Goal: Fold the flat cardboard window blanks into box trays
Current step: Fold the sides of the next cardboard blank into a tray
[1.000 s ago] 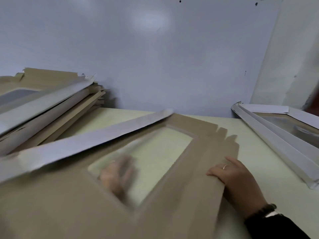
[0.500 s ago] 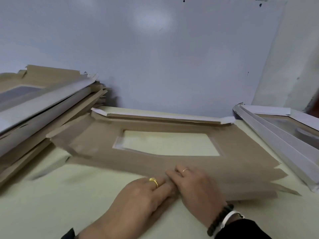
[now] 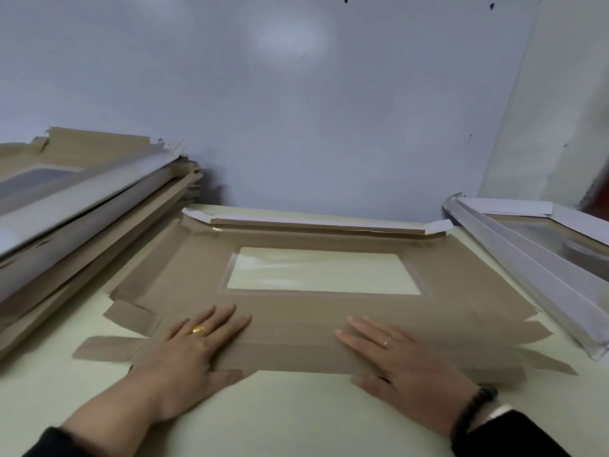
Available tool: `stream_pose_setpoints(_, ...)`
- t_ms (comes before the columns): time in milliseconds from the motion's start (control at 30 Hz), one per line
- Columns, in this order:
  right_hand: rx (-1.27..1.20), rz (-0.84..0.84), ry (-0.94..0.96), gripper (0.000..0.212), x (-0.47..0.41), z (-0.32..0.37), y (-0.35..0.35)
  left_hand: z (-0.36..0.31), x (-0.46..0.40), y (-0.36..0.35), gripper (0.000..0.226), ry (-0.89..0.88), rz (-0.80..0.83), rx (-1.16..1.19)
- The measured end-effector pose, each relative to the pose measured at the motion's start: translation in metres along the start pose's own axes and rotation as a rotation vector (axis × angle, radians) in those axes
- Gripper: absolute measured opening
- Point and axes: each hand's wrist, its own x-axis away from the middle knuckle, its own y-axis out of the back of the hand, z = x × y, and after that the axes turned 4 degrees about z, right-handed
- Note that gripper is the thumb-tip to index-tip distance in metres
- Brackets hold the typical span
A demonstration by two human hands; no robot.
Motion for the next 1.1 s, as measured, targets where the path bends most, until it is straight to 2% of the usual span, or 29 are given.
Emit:
stream_pose_setpoints(67, -0.007, 0.038, -0.034, 0.058, 0.01, -0.01, 0.003, 0.011, 0.004, 0.003, 0.098, 0.013, 0.016, 0.048)
stream_pose_setpoints(200, -0.027, 0.071, -0.122, 0.059, 0.032, -0.035, 0.005, 0.038, 0.005, 0.001, 0.092, 0.013, -0.015, 0.283)
stream_pose_setpoints(333, -0.186, 0.01, -0.238, 0.068, 0.061, -0.066, 0.007, 0.064, 0.007, 0.0, 0.06, -0.053, -0.128, 0.618)
stream_pose_setpoints(400, -0.299, -0.065, -0.312, 0.065, 0.074, -0.073, 0.01, 0.077, 0.008, -0.001, 0.034, -0.035, -0.215, 0.713)
stream_pose_setpoints(433, -0.327, -0.122, -0.344, 0.058, 0.077, -0.076, 0.01, 0.081, 0.009, -0.001, 0.026, -0.015, -0.251, 0.712)
stream_pose_setpoints(567, -0.371, -0.414, -0.419, 0.015, 0.074, -0.078, 0.006, 0.077, 0.012, 0.003, 0.021, 0.051, -0.379, 0.587)
stream_pose_setpoints(600, -0.34, -0.446, -0.422, 0.014, 0.071, -0.078, 0.005, 0.074, 0.012, 0.003, 0.021, 0.067, -0.414, 0.541)
stream_pose_setpoints(700, -0.265, -0.518, -0.477, 0.03, 0.065, -0.077, 0.005, 0.065, 0.01, 0.005, 0.029, 0.173, -0.521, 0.436)
stream_pose_setpoints(767, -0.205, -0.53, -0.535, 0.04, 0.061, -0.075, 0.008, 0.059, 0.009, 0.008, 0.028, 0.252, -0.597, 0.293)
stream_pose_setpoints(833, -0.144, -0.521, -0.583, 0.04, 0.057, -0.074, 0.009, 0.055, 0.007, 0.01, 0.032, 0.297, -0.608, 0.163)
stream_pose_setpoints(1033, 0.04, -0.353, -0.677, 0.021, 0.045, -0.071, 0.007, 0.046, 0.003, 0.014, 0.025, 0.416, -0.45, -0.006)
stream_pose_setpoints(1100, 0.045, -0.296, -0.664, 0.028, 0.045, -0.071, 0.007, 0.041, 0.005, 0.015, 0.029, 0.425, -0.401, -0.059)
